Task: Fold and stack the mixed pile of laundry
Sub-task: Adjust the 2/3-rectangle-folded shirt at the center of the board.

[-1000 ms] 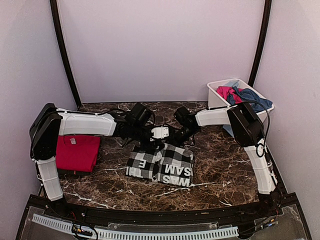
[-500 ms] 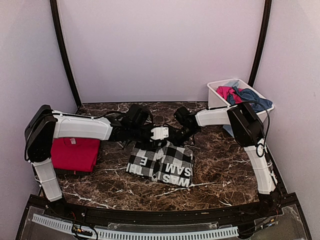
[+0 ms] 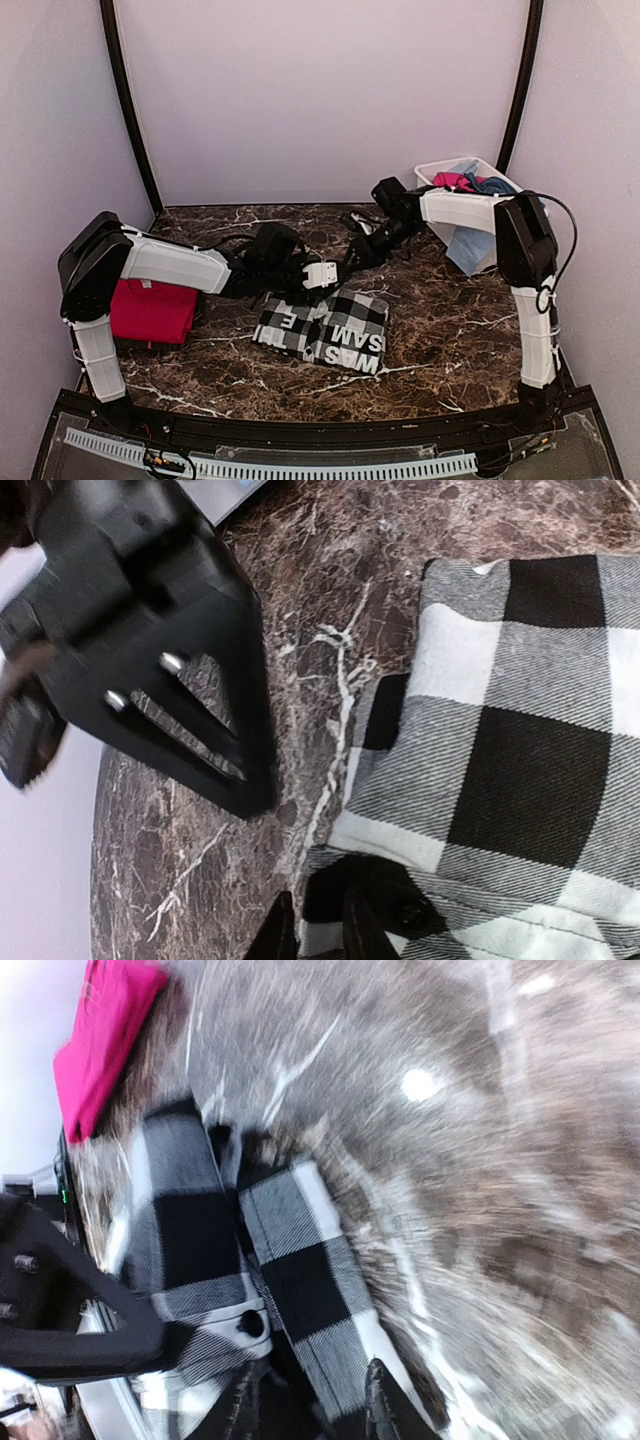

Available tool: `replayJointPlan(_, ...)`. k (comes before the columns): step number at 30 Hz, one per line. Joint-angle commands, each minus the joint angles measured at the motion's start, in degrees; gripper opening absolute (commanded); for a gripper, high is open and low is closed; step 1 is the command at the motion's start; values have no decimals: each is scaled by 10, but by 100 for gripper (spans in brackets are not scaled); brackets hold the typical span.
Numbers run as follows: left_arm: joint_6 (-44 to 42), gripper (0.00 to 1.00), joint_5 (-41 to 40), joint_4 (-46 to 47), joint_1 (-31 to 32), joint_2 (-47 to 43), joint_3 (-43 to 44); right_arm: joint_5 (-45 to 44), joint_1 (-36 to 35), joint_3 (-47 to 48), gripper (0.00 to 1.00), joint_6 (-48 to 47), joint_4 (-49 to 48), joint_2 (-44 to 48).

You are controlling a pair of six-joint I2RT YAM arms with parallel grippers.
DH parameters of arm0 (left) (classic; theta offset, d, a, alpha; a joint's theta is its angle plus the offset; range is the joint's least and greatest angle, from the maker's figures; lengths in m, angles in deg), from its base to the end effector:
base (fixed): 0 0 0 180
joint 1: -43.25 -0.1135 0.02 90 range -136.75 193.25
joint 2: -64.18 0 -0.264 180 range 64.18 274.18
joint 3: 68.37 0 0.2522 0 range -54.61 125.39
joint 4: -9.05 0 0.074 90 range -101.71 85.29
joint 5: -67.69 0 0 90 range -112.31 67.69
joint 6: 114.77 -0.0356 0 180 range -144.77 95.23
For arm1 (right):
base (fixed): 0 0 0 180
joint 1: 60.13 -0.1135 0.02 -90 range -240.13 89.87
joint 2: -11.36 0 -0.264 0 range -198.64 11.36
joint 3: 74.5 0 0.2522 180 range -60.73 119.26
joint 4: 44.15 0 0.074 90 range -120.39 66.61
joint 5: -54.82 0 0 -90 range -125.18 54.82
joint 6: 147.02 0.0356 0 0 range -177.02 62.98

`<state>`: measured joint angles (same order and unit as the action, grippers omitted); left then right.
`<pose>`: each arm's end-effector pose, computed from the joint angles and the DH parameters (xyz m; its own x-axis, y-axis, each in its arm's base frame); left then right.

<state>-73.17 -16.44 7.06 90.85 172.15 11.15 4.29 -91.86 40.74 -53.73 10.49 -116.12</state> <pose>0.2788 -0.3108 0.1890 0.3670 0.7013 -0.6112 0.7827 0.1223 0.6103 0.3853 0.2648 0.1762 -0.8164 -0.4527 -0.3585 -0.5724 0.5522 0.6062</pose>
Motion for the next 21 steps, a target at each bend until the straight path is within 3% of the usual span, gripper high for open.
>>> replayJointPlan(1, 40, 26, -38, 36, 2, -16, 14, -51, 41, 10, 40, -5, 30, 90)
replayJointPlan(5, 136, 41, -34, -40, -9, -48, 50, -46, 60, -77, 48, 9, 7, 163)
replayJointPlan(7, 201, 44, -16, -118, -25, -65, 66, -38, 60, -145, 52, 20, -22, 203)
replayJointPlan(12, 373, 53, 34, -200, -77, -101, 65, -15, 60, -297, 62, 57, -91, 275)
replayJointPlan(17, 526, 54, 95, -215, -145, -117, 17, -3, 59, -350, 62, 65, -132, 268)
replayJointPlan(21, 565, 54, 147, -202, -178, -127, -20, -16, 56, -352, 58, 46, -131, 247)
